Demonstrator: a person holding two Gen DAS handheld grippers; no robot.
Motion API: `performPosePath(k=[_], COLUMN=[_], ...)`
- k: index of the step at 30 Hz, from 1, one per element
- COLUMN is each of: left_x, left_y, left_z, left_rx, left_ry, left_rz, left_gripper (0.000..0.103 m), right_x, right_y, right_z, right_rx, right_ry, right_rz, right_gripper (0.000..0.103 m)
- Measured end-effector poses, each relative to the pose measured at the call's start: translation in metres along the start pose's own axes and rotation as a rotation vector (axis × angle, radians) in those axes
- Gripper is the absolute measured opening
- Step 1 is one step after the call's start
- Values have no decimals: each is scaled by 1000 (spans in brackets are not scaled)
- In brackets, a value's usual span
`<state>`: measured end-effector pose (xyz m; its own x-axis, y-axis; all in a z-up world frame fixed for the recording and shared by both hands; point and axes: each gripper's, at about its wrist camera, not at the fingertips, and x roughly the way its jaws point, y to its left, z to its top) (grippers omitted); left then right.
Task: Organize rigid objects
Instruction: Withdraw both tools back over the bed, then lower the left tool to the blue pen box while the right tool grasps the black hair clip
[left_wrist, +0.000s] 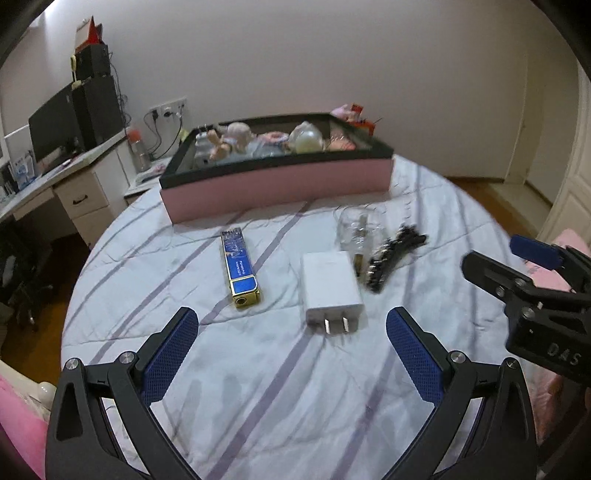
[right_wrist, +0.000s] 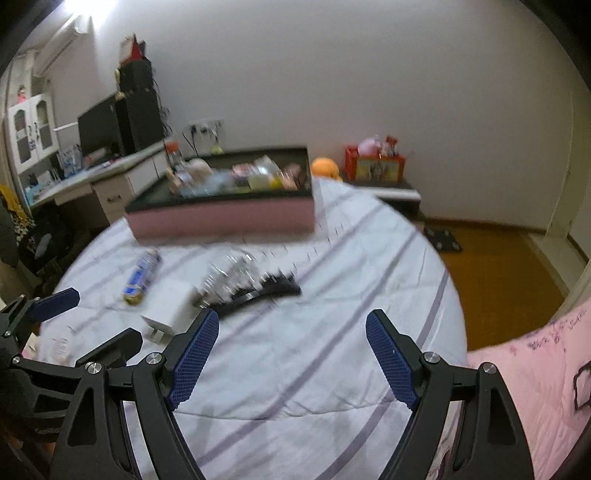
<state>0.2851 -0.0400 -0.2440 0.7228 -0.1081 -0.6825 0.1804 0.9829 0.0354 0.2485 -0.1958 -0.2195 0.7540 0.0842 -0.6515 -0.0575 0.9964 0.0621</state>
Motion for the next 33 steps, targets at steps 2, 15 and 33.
performPosePath(k=[2,15,33], left_x=[9,48,78], left_y=[5,63,79], left_z=[2,14,27], left_rx=[-15,-119,-133], left_ry=[17,126,177], left_rz=[12,83,99], left_gripper=[103,103,103], right_x=[9,48,76], right_y=[-4,7,44], right_z=[-2,4,15], right_rx=[1,-2,-71], right_ry=[29,119,193], right_rz=[1,48,81], right_gripper=[83,83,83])
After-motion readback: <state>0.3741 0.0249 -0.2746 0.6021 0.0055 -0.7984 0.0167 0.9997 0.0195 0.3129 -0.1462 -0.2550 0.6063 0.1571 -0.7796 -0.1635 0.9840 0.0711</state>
